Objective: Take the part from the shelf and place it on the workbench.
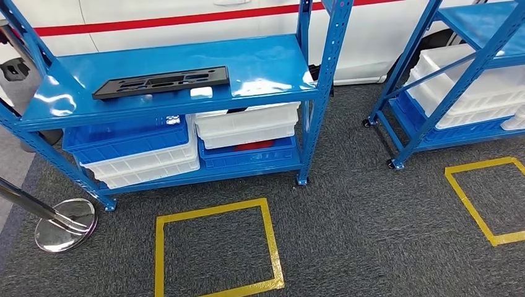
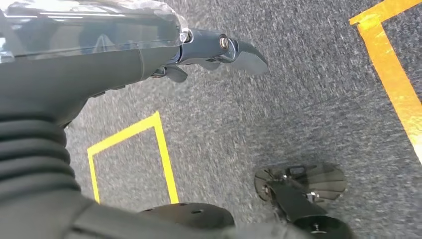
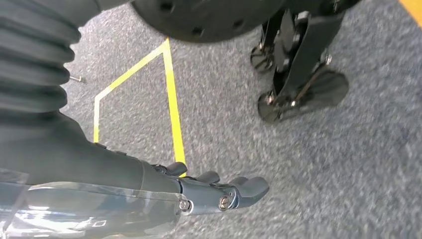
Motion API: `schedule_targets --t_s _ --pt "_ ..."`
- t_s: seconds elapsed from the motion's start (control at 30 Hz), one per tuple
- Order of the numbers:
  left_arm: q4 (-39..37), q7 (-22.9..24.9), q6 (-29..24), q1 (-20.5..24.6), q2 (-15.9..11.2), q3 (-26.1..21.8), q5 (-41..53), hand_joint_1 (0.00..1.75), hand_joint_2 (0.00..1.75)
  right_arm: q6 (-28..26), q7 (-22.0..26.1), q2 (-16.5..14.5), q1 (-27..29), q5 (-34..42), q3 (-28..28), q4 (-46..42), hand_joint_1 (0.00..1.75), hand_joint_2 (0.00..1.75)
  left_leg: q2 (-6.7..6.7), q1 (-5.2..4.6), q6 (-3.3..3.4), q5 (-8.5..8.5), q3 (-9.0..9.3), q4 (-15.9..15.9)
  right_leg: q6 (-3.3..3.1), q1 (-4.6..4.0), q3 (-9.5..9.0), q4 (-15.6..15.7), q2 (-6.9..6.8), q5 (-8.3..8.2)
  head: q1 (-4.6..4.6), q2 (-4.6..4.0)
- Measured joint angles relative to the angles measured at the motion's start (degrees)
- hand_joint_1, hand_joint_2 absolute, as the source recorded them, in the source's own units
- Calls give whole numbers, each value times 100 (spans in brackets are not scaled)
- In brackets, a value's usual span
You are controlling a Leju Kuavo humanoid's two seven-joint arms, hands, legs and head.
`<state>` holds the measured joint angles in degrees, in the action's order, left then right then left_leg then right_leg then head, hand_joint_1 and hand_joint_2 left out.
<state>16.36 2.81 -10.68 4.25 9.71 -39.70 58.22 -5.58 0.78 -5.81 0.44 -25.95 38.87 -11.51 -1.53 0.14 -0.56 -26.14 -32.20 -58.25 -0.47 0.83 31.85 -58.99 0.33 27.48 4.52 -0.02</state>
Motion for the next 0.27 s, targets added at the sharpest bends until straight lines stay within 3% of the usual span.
schedule_targets --t_s 0.07,0.13,0.2,0.27 --pt "30 -12 55 -67 -48 187 -305 0 0 18 -2 32 33 133 -187 -24 0 87 36 14 -52 -202 -114 -293 -76 9 -5 27 -30 -18 0 0" --pt "38 -26 113 -159 -89 377 -609 0 0 54 -4 61 51 268 -377 -76 0 175 69 23 -88 -601 -443 -1031 -115 -2 -1 30 -68 -14 0 0" --pt "37 -37 169 -282 -124 565 -907 0 0 90 -7 86 49 399 -563 -162 0 175 77 28 -102 -816 -722 -1645 -126 -22 0 27 -104 -9 0 0" --pt "33 -43 209 -391 -146 695 -1121 0 0 104 -8 106 33 492 -695 -251 0 175 82 29 -91 -710 -704 -1627 -126 -30 -10 26 -119 -5 0 0"
